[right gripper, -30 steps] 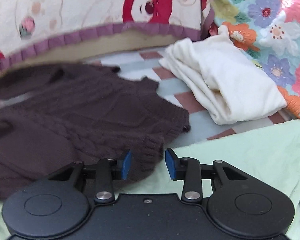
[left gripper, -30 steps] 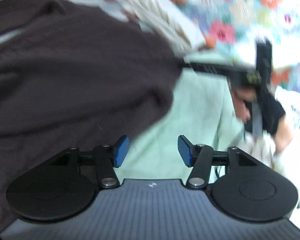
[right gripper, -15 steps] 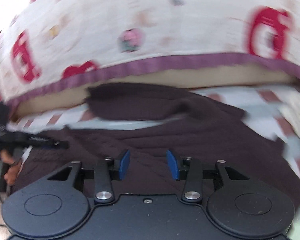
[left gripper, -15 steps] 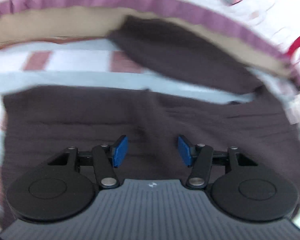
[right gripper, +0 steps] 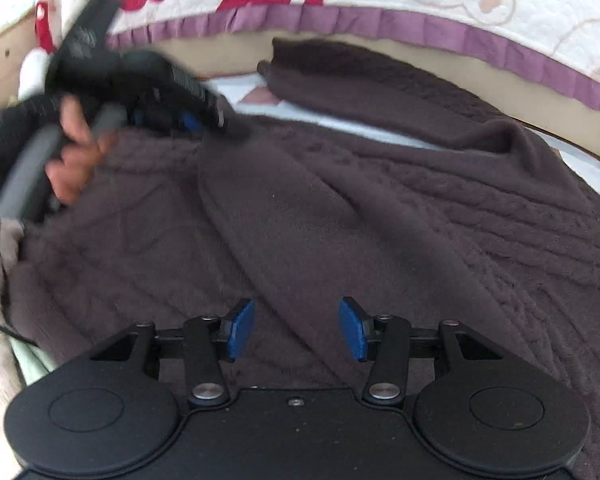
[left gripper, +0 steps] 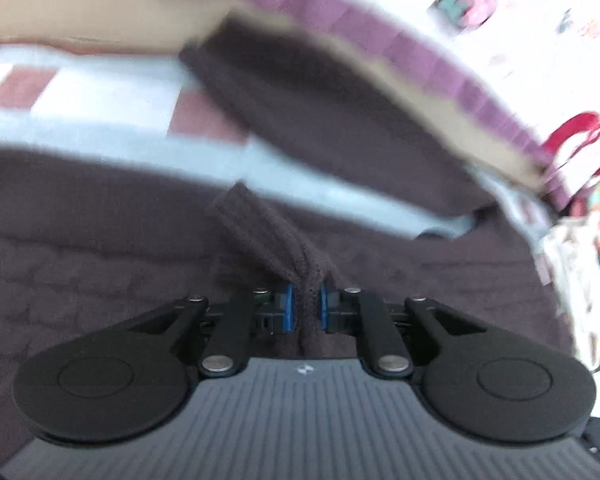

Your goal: Fold clothes

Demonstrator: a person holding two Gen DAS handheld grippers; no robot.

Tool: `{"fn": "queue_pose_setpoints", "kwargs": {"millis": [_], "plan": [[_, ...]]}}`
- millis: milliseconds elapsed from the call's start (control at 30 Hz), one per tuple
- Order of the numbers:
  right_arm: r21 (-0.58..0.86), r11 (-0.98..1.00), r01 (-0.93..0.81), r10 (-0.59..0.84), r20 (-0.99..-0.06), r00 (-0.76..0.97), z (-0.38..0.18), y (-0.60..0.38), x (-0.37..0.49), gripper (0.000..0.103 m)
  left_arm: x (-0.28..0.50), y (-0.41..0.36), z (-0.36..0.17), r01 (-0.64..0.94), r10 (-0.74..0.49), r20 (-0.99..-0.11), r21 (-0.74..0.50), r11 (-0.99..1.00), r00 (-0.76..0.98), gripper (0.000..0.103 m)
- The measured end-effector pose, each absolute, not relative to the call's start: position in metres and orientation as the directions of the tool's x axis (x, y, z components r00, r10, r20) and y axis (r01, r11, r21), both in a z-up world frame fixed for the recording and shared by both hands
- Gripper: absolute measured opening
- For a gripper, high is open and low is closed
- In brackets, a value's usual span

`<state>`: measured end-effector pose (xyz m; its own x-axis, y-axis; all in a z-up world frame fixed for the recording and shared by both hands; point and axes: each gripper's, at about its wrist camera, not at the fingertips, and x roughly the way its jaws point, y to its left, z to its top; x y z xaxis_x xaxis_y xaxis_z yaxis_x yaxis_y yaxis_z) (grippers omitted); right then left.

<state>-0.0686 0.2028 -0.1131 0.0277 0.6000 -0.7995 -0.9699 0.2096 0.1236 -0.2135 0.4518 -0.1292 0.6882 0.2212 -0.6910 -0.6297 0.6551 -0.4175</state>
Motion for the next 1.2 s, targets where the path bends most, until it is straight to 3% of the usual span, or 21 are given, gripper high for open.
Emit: {"fn": "queue_pose_setpoints", "kwargs": {"millis": [100, 167, 267, 367, 500, 600, 733, 833, 933, 967, 1000, 1033, 1100, 1200], "plan": [[0.258, 0.184, -0.949, 0.631, -0.771, -0.087, -0.11, 0.199, -0.065, 0.053, -0.234, 0.435, -0.101, -0.643, 0.325, -0.647, -0.339, 0.687, 0.689, 0.017], [0.396, 0.17, -0.903, 0.667, -0.721, -0.191, -0.111, 0.196, -0.058, 0.053, -0.238, 0.439, -0.11, -0.691, 0.307, -0.721, -0.32, 0.649, 0.622, 0.021], [0.474, 0.248, -0.845, 0.697, -0.693, -0.185, -0.116, 0.197, -0.049, 0.053, -0.237, 0.449, -0.137, -0.781, 0.242, -0.849, -0.273, 0.561, 0.47, 0.025], [0.387, 0.324, -0.863, 0.695, -0.717, -0.06, -0.112, 0.199, -0.052, 0.055, -0.239, 0.456, -0.149, -0.817, 0.255, -0.872, -0.237, 0.526, 0.417, 0.038], [0.151, 0.335, -0.93, 0.552, -0.831, 0.064, -0.125, 0.21, -0.064, 0.062, -0.246, 0.464, -0.146, -0.85, 0.323, -0.85, -0.24, 0.468, 0.417, 0.043], [0.035, 0.246, -0.969, 0.518, -0.849, 0.101, -0.129, 0.209, -0.079, 0.063, -0.252, 0.464, -0.131, -0.867, 0.425, -0.801, -0.217, 0.449, 0.421, 0.045], [0.039, 0.246, -0.968, 0.492, -0.866, 0.09, -0.122, 0.212, -0.079, 0.062, -0.262, 0.469, -0.118, -0.817, 0.404, -0.733, -0.365, 0.446, 0.548, 0.05], [0.126, 0.219, -0.968, 0.605, -0.796, 0.033, -0.092, 0.218, -0.072, 0.054, -0.255, 0.471, -0.108, -0.773, 0.349, -0.713, -0.43, 0.467, 0.608, 0.05], [0.061, 0.124, -0.99, 0.716, -0.696, 0.047, -0.052, 0.239, -0.069, 0.041, -0.223, 0.479, -0.087, -0.699, 0.285, -0.672, -0.49, 0.52, 0.683, 0.044], [0.006, 0.097, -0.995, 0.726, -0.684, 0.066, -0.042, 0.254, -0.068, 0.03, -0.216, 0.484, -0.081, -0.682, 0.273, -0.658, -0.51, 0.524, 0.701, 0.033], [-0.046, 0.068, -0.997, 0.732, -0.676, 0.081, -0.034, 0.272, -0.067, 0.019, -0.208, 0.489, -0.076, -0.67, 0.265, -0.648, -0.524, 0.526, 0.714, 0.03], [-0.09, 0.034, -0.995, 0.74, -0.667, 0.085, -0.029, 0.289, -0.066, 0.001, -0.203, 0.496, -0.075, -0.669, 0.257, -0.654, -0.518, 0.533, 0.712, 0.028], [-0.168, -0.038, -0.985, 0.758, -0.647, 0.081, -0.028, 0.325, -0.065, 0.0, -0.193, 0.51, -0.077, -0.679, 0.246, -0.679, -0.495, 0.542, 0.691, 0.018], [-0.194, -0.05, -0.98, 0.736, -0.67, 0.095, -0.044, 0.388, -0.057, 0.003, -0.188, 0.524, -0.089, -0.701, 0.241, -0.712, -0.468, 0.537, 0.66, 0.018]]}}
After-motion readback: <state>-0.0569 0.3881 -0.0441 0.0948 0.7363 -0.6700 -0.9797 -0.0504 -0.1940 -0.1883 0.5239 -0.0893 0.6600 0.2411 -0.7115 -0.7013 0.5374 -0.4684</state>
